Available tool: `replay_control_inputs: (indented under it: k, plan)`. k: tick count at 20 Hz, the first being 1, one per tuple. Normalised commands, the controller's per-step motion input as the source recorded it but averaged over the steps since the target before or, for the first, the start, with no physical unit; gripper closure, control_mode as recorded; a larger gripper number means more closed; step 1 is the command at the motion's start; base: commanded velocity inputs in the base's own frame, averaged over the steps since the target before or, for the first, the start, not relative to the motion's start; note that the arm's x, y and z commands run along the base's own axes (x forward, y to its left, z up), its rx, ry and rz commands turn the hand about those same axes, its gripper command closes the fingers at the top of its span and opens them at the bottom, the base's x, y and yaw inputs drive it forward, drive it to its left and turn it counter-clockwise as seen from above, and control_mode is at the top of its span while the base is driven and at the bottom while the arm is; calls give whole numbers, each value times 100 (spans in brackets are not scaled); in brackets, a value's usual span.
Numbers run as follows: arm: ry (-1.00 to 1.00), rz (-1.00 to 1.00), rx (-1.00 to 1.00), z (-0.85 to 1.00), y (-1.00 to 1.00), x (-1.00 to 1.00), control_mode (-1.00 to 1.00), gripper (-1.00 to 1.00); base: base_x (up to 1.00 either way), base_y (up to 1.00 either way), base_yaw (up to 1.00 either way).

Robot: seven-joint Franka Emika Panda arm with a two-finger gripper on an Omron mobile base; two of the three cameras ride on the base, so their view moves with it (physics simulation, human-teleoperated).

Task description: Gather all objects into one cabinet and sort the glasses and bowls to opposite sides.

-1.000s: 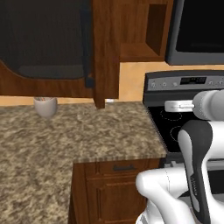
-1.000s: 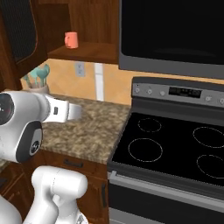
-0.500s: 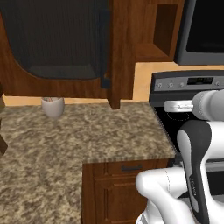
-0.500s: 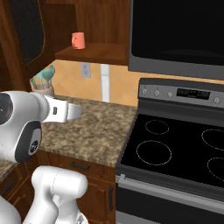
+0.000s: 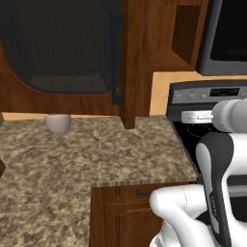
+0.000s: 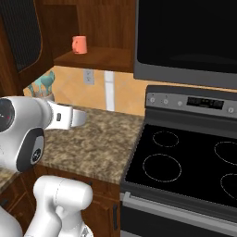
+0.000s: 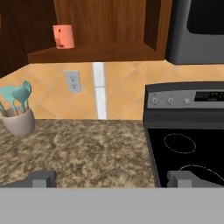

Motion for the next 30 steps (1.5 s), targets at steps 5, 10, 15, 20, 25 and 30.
replay_control_inputs:
  k: [5, 10, 15, 20, 25, 30]
  plan:
    - [0, 0, 0, 0, 0, 0, 100, -100, 22, 3, 2]
    - [0, 0, 0, 0, 0, 0, 100, -100, 31, 0, 0]
    - [0, 0, 0, 0, 0, 0, 100, -100, 3, 0, 0]
    - [-3, 0, 0, 3, 2, -9, -100, -100, 0, 0, 0]
    - [-14, 3, 0, 44, 2, -26, -100, -100, 0, 0, 0]
    - [-16, 14, 0, 56, 2, 6, -100, -100, 0, 0, 0]
